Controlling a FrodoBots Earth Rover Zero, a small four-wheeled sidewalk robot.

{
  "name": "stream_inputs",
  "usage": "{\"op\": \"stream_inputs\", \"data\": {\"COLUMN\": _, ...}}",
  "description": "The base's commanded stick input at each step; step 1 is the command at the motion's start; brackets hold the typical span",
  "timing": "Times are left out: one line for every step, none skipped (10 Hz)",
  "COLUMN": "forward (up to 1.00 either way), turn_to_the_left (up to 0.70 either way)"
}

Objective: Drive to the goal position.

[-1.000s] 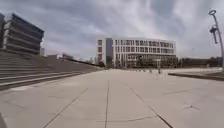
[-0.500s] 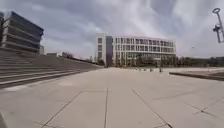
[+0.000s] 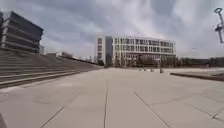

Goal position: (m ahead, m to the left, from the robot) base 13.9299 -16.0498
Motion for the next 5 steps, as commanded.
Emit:
{"op": "stream_inputs", "data": {"forward": 0.5, "turn_to_the_left": 0.0}}
{"op": "stream_inputs", "data": {"forward": 0.5, "turn_to_the_left": 0.0}}
{"op": "stream_inputs", "data": {"forward": 0.5, "turn_to_the_left": 0.0}}
{"op": "stream_inputs", "data": {"forward": 0.5, "turn_to_the_left": 0.0}}
{"op": "stream_inputs", "data": {"forward": 0.5, "turn_to_the_left": 0.0}}
